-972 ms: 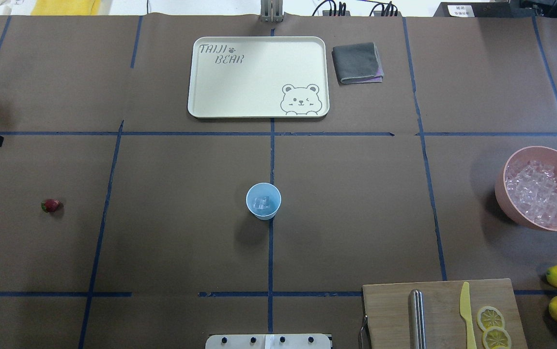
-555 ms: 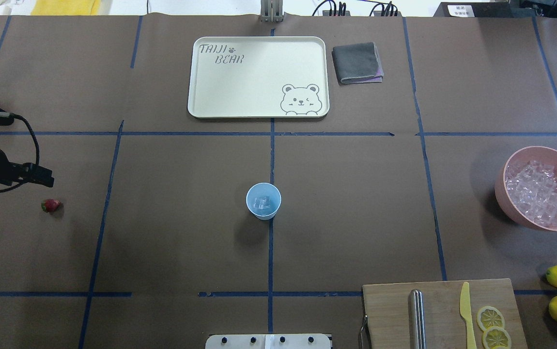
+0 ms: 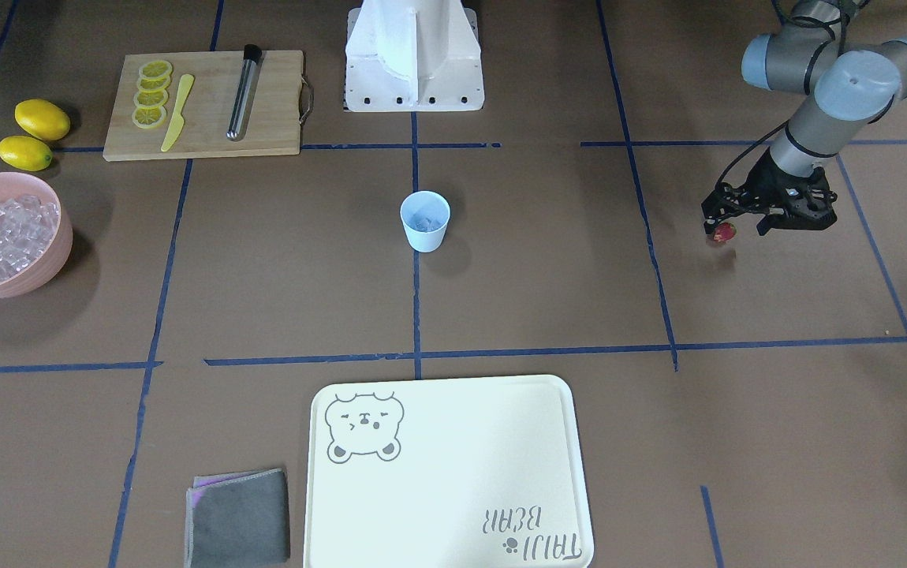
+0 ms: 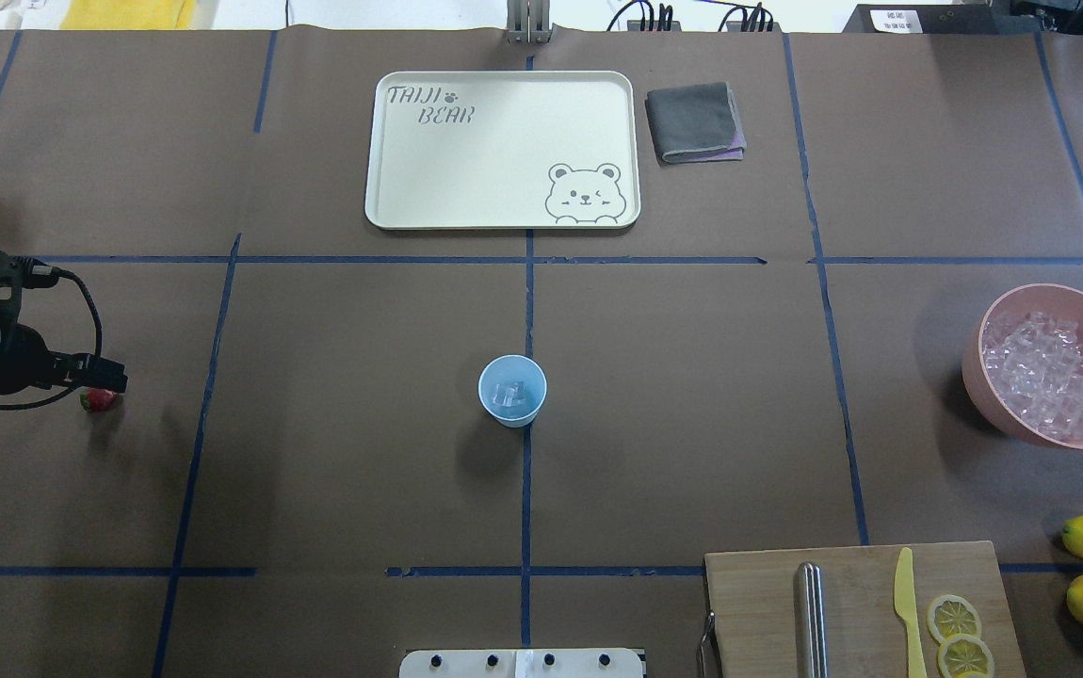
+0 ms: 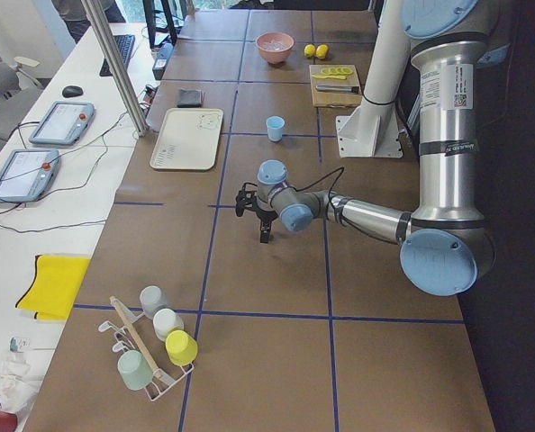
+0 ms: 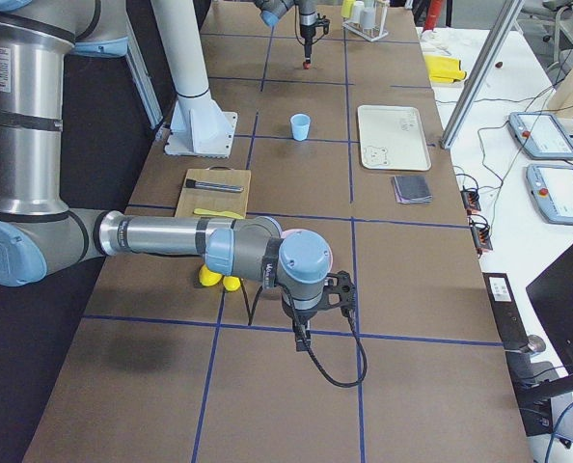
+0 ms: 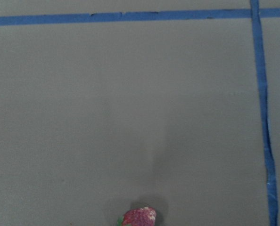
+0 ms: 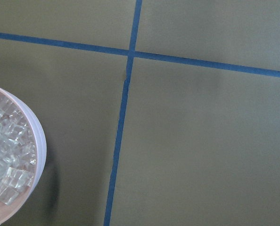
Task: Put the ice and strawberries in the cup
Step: 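Move the left gripper down toward the red strawberry, then close the left gripper on the strawberry and lift it, then carry the strawberry with the left gripper over the blue cup, then open the left gripper to drop the strawberry into the cup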
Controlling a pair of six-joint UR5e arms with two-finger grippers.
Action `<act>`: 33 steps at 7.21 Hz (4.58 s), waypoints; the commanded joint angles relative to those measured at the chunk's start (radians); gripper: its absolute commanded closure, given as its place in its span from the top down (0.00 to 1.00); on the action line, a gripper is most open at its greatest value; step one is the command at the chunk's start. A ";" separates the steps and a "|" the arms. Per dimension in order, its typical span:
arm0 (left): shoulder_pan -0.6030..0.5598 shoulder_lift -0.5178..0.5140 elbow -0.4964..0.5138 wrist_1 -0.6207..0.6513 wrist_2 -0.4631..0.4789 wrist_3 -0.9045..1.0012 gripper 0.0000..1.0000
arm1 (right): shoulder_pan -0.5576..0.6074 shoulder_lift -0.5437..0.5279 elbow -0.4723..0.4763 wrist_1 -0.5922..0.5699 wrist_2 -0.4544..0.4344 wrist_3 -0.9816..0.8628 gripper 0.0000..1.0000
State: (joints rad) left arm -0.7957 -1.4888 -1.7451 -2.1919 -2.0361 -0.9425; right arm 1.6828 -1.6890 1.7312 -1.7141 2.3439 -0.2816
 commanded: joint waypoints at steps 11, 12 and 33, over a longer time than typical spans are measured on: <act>0.009 -0.013 -0.149 0.165 -0.096 0.008 0.00 | 0.000 -0.003 0.002 0.001 -0.003 0.004 0.99; 0.010 -0.036 -0.206 0.251 -0.098 0.008 0.00 | 0.000 -0.008 0.011 0.001 -0.003 0.004 1.00; 0.280 -0.961 0.073 0.837 0.066 -0.388 1.00 | 0.000 -0.009 0.014 0.001 -0.005 0.013 1.00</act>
State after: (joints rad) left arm -0.5141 -2.4526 -1.6708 -1.3561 -1.9708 -1.3379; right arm 1.6828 -1.6968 1.7457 -1.7134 2.3393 -0.2685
